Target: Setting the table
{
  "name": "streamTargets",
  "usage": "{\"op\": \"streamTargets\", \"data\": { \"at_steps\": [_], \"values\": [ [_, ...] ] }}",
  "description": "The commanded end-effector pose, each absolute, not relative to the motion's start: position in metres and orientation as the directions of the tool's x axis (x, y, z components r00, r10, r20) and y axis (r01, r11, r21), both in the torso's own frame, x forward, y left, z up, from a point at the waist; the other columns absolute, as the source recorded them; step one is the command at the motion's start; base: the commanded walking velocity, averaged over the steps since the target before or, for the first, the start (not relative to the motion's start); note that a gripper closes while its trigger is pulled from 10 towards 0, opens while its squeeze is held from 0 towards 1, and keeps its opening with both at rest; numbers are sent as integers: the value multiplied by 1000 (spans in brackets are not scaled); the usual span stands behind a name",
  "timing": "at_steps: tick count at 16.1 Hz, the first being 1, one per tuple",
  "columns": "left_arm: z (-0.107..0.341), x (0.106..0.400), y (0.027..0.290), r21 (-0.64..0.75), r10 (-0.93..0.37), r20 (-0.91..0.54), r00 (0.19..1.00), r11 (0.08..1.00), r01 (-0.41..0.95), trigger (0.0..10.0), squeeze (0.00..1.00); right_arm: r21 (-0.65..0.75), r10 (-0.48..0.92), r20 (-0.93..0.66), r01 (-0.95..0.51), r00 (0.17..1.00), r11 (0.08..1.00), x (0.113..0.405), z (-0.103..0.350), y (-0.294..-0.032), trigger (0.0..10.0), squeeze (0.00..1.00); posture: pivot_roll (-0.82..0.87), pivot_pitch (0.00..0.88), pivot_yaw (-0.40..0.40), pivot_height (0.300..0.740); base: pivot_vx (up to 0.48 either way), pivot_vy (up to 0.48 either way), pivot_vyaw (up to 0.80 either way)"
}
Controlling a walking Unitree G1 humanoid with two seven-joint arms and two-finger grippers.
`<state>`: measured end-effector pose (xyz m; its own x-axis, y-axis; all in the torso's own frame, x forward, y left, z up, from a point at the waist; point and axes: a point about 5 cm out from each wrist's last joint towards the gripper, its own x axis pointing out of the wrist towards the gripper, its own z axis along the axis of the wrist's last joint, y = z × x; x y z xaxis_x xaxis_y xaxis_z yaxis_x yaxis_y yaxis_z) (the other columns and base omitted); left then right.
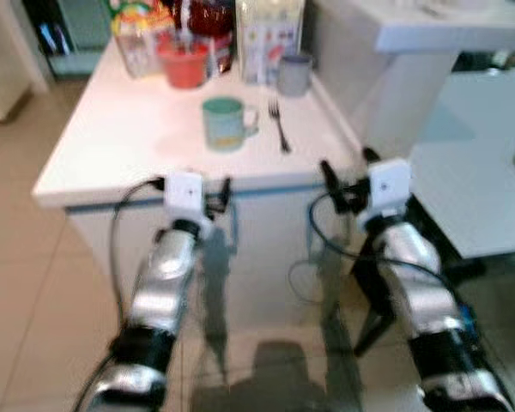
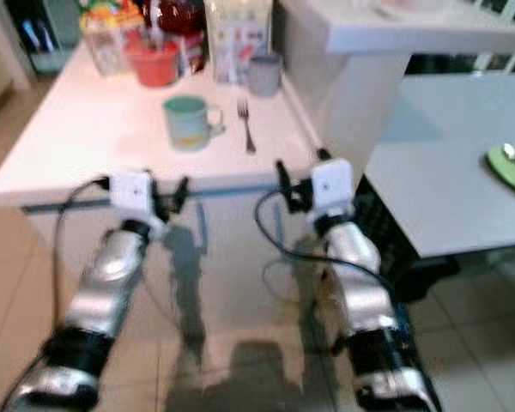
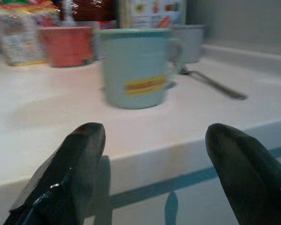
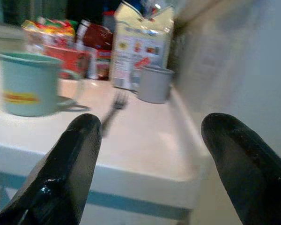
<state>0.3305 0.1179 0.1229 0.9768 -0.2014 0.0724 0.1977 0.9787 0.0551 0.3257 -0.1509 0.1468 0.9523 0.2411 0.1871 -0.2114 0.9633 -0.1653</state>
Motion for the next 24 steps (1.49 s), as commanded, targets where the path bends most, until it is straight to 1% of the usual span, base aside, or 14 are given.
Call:
{"op": "streamTargets", "data": {
  "at_steps": [1, 5, 7, 9, 11, 13, 16, 18, 19, 22, 24],
  "values": [
    [129, 333, 124, 76, -188, 92, 978, 981, 181, 10000, 0, -164, 245, 191, -215, 951, 963, 326, 149, -148, 10000, 0, -12, 0, -21, 740, 442, 0, 0],
    [131, 333, 123, 74, -193, 99, 976, 980, 187, 10000, 0, -164, 249, 188, -219, 950, 962, 326, 148, -147, 10000, 0, -9, 0, -21, 740, 451, 0, 0],
    [131, 333, 123, 82, -194, 95, 976, 979, 186, 10000, 0, -163, 250, 187, -221, 950, 962, 326, 148, -147, 10000, 0, -8, 0, -21, 740, 392, 278, 0],
    [131, 333, 123, 86, -196, 101, 975, 978, 188, 10000, 0, -155, 253, 183, -226, 950, 962, 327, 148, -146, 10000, 0, -9, 0, -19, 740, 349, 0, 0],
    [132, 334, 122, 88, -197, 101, 975, 978, 188, 10000, 0, -129, 250, 172, -230, 953, 965, 329, 148, -145, 10000, 0, -7, 0, -20, 740, 0, 0, 0],
    [133, 334, 123, 101, -197, 105, 975, 977, 187, 10000, 0, -57, 234, 115, -229, 965, 972, 337, 153, -137, 10000, 0, -4, 0, -19, 740, 0, 0, 0],
    [134, 334, 124, 106, -200, 107, 974, 976, 188, 10000, 0, -17, 244, 105, -243, 964, 970, 345, 161, -130, 10000, 0, 0, 0, -18, 740, 0, 0, 0],
    [135, 334, 124, 108, -200, 109, 974, 976, 189, 10000, 0, 14, 233, 78, -235, 969, 972, 348, 156, -130, 10000, 0, 7, 0, -19, 740, 0, 0, 0],
    [137, 334, 124, 112, -201, 113, 973, 976, 188, 10000, 0, 52, 228, 36, -230, 973, 972, 352, 150, -128, 10000, 0, 9, 0, -17, 740, 0, 0, 0],
    [138, 335, 125, 117, -201, 114, 973, 975, 188, 10000, 0, 66, 233, 16, -234, 972, 970, 354, 147, -122, 10000, 0, 11, 0, -15, 740, 0, 0, 0],
    [138, 336, 124, 123, -203, 111, 973, 974, 189, 10000, 0, 80, 247, 9, -247, 969, 966, 356, 147, -113, 10000, 0, 9, 0, -9, 740, 0, 0, 0]
  ]
}}
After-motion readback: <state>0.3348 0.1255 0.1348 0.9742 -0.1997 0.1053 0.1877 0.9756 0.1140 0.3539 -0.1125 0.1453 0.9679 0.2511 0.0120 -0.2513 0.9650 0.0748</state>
